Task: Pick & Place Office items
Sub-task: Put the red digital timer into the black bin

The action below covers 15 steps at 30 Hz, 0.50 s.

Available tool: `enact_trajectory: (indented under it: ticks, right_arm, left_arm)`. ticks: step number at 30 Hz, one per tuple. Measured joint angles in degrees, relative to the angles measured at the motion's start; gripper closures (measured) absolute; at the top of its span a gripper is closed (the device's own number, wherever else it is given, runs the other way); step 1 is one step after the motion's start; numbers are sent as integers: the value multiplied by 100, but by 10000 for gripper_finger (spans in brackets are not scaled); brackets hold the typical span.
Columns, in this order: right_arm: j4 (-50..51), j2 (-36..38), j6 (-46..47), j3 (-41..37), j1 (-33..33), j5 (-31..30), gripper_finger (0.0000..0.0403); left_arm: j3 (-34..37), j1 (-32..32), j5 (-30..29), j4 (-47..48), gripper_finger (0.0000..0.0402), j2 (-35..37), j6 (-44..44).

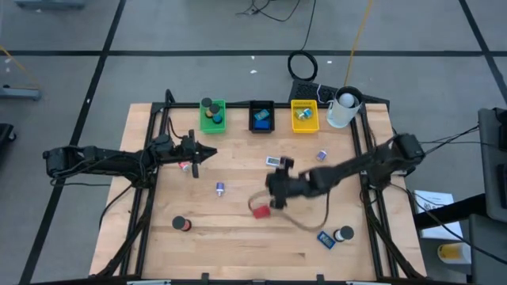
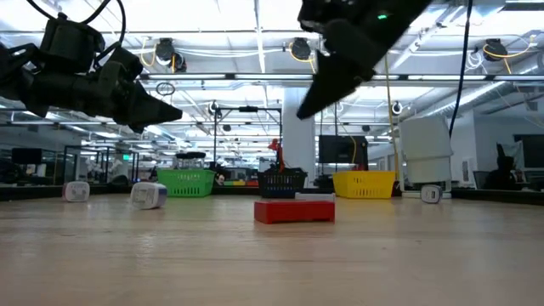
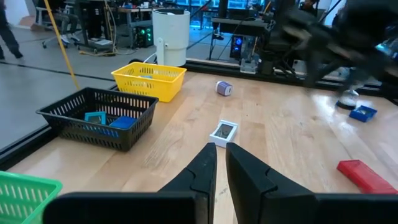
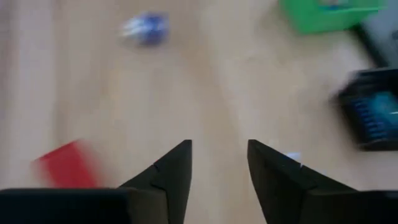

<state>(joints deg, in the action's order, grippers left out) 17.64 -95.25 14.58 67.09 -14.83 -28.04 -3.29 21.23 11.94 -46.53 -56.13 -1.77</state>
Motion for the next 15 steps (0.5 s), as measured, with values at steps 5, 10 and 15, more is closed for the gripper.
enact_trajectory:
  ticks: [5, 10, 15]
  right_arm:
    - [-3, 94, -640, 2, 558, 1424, 261]
    - [-311, -628, -949, -4, 122, 1927, 207]
    - [-1151, -1250, -964, -7, -258, 1926, 132]
  left_arm:
    - [0, 0, 0, 0, 357, 1, 1]
    - [0, 0, -3, -2, 357, 0, 65]
    - [0, 0, -4, -2, 357, -1, 60]
